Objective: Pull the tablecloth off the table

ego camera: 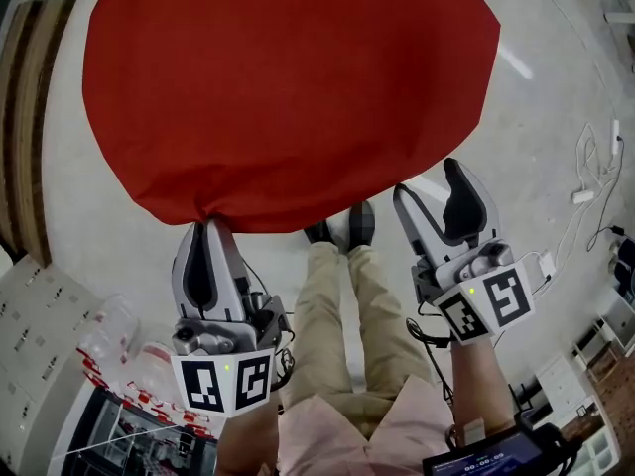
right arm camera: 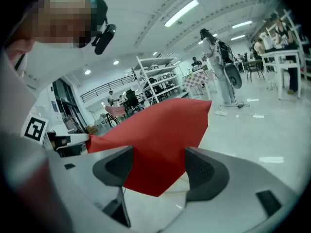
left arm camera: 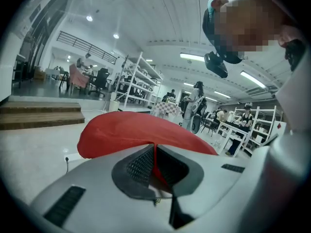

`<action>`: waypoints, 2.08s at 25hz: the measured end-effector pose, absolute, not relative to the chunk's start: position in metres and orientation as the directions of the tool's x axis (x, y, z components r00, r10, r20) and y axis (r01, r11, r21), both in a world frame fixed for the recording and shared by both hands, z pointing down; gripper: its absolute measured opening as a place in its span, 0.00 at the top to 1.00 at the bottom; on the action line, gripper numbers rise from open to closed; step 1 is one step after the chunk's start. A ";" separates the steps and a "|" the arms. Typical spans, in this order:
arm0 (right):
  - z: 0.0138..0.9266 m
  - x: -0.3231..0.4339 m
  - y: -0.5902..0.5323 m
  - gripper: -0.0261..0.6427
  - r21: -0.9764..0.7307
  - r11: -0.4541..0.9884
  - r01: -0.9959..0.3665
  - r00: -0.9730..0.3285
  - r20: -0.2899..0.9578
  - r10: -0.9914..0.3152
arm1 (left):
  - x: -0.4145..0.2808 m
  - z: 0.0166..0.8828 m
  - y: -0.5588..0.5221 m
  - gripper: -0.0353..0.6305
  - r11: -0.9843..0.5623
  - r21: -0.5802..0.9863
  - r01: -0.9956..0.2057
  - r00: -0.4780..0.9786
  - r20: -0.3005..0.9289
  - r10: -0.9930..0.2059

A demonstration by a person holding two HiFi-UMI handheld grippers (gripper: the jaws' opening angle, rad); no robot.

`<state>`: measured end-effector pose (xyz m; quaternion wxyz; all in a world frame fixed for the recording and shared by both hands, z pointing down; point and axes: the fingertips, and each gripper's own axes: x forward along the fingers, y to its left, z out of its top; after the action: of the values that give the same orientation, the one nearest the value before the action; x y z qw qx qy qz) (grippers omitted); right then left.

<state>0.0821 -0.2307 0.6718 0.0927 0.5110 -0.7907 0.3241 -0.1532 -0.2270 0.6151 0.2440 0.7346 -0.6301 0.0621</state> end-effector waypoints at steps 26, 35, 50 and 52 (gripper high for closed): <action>0.682 0.084 -0.239 0.44 -0.706 0.149 -0.693 -0.545 0.378 -0.748 | -0.151 0.614 -0.223 0.89 -0.122 0.291 -0.949 0.237 0.402 -0.885; 0.661 0.087 -0.238 0.86 -0.591 0.182 -0.786 -0.500 0.434 -0.749 | -0.147 0.616 -0.221 0.89 -0.124 0.284 -0.951 0.238 0.414 -0.879; 0.604 0.071 -0.255 0.92 -0.590 0.246 -0.769 -0.523 0.360 -0.772 | -0.163 0.588 -0.233 0.89 -0.088 0.270 -0.959 0.190 0.378 -0.906; 0.593 0.069 -0.259 0.92 -0.585 0.256 -0.770 -0.523 0.348 -0.778 | -0.166 0.579 -0.236 0.89 -0.087 0.276 -0.957 0.188 0.365 -0.912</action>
<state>0.0688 -0.2593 0.5927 -0.0057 0.4883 -0.7924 0.3655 -0.1663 -0.2362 0.5791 0.2301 0.7355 -0.6353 0.0492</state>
